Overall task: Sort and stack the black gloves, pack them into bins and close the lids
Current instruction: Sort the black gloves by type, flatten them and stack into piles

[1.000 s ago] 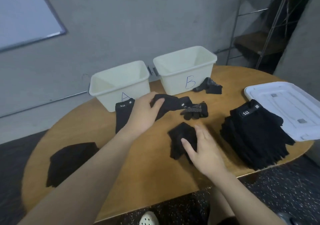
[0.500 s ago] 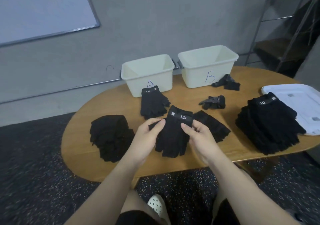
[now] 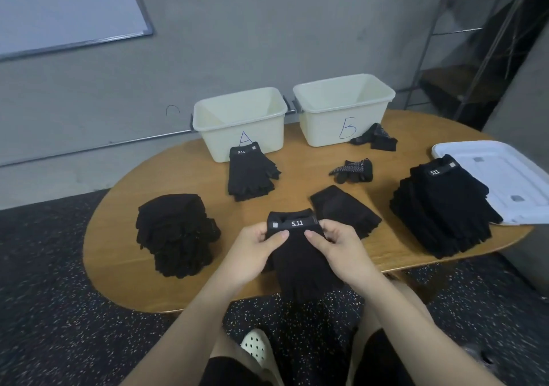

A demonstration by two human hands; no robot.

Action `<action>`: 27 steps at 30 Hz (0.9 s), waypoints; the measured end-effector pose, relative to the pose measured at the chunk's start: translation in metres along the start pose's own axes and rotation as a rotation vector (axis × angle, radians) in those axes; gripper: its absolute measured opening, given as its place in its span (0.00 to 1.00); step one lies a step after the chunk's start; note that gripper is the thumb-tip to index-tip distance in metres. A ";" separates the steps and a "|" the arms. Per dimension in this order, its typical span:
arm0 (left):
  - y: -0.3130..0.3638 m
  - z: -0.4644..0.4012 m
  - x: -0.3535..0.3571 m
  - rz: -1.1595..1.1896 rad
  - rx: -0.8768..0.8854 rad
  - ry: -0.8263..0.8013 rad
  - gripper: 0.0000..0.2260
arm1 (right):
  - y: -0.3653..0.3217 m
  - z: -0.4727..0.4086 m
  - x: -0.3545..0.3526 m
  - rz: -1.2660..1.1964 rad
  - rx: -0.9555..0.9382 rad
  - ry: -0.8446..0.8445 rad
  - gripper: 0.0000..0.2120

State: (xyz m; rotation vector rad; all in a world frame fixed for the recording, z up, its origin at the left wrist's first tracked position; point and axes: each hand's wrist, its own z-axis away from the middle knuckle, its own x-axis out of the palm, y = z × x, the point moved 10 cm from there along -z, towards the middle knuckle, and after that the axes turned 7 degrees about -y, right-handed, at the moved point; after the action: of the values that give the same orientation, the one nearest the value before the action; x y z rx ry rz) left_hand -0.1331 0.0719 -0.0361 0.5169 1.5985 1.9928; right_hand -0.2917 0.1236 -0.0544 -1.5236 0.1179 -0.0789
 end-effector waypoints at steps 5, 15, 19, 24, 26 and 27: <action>-0.024 -0.008 0.014 -0.119 -0.030 -0.030 0.07 | 0.016 0.003 -0.016 0.072 0.020 0.051 0.08; -0.022 -0.048 0.040 -0.182 -0.056 0.041 0.13 | 0.012 -0.028 -0.084 0.358 0.052 0.145 0.10; -0.014 -0.078 0.037 -0.244 -0.071 0.119 0.24 | 0.015 -0.058 -0.110 0.491 0.094 0.157 0.09; -0.013 -0.124 0.040 -0.268 -0.055 0.134 0.26 | 0.013 -0.090 -0.131 0.696 0.104 0.237 0.10; -0.018 -0.139 0.040 -0.314 -0.058 0.145 0.23 | 0.016 -0.098 -0.138 0.738 0.122 0.266 0.09; -0.019 -0.145 0.040 -0.333 -0.065 0.151 0.21 | 0.018 -0.101 -0.141 0.767 0.131 0.281 0.10</action>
State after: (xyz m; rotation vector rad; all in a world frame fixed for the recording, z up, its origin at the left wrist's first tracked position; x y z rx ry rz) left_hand -0.2473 -0.0124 -0.0888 0.0686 1.5823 1.8559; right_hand -0.4447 0.0421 -0.0724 -1.2444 0.8919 0.3068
